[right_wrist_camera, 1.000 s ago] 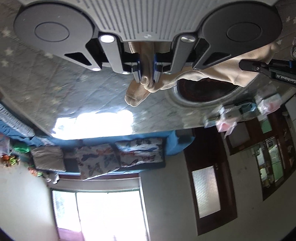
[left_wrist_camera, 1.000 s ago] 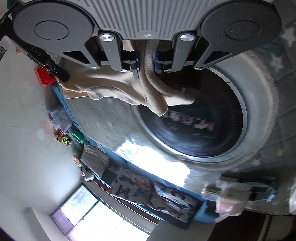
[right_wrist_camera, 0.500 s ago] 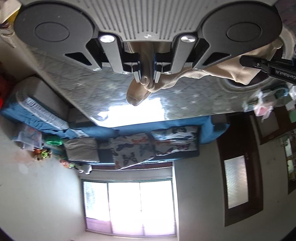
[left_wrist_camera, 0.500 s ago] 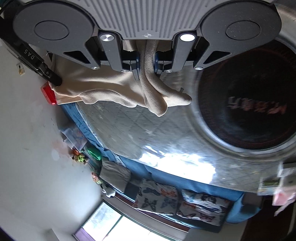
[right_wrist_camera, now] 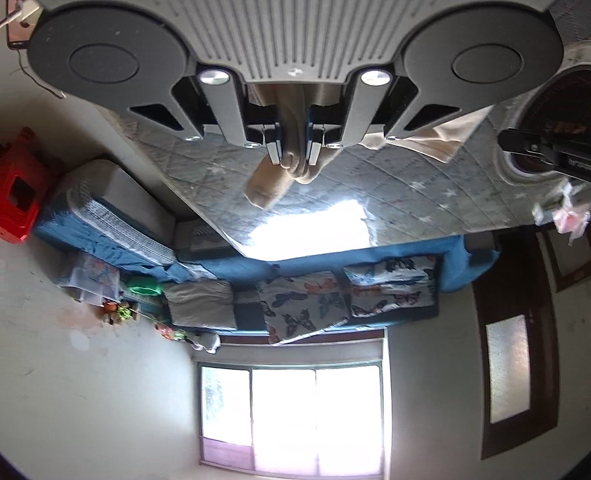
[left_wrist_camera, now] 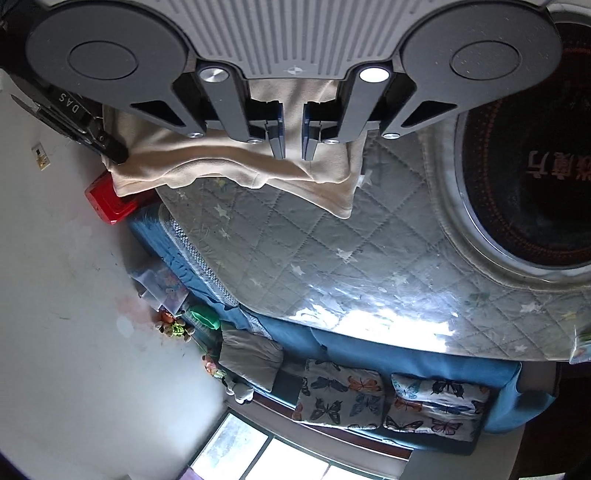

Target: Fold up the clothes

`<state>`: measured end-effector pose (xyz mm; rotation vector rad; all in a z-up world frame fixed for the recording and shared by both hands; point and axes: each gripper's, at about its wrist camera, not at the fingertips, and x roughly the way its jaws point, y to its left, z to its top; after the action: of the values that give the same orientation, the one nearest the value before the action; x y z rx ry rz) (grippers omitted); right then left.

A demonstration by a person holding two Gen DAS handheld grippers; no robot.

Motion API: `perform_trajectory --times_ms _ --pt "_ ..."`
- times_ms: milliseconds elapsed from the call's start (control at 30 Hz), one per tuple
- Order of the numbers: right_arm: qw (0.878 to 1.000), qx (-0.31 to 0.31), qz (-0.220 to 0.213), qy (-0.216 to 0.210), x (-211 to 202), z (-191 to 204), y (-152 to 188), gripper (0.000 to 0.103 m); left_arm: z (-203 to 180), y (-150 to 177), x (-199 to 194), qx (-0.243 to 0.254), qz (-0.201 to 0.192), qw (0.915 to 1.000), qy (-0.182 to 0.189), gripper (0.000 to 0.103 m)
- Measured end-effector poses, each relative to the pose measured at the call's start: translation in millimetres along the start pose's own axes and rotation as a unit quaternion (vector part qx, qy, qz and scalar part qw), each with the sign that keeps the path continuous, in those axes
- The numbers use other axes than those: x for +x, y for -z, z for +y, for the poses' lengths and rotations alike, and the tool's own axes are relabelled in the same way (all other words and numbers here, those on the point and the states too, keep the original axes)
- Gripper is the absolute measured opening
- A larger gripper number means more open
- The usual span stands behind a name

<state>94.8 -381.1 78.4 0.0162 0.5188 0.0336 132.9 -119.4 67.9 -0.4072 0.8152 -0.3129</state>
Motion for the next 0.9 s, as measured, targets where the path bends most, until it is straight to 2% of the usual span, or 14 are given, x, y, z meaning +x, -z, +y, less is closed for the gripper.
perform_trajectory --times_ms 733,900 --pt "0.998 -0.015 0.022 0.058 37 -1 11 0.011 2 9 10 0.0 0.023 0.9997 -0.006 0.011" --pt "0.997 -0.016 0.036 0.068 46 0 11 0.015 2 10 8 0.007 0.022 0.9997 -0.012 0.012"
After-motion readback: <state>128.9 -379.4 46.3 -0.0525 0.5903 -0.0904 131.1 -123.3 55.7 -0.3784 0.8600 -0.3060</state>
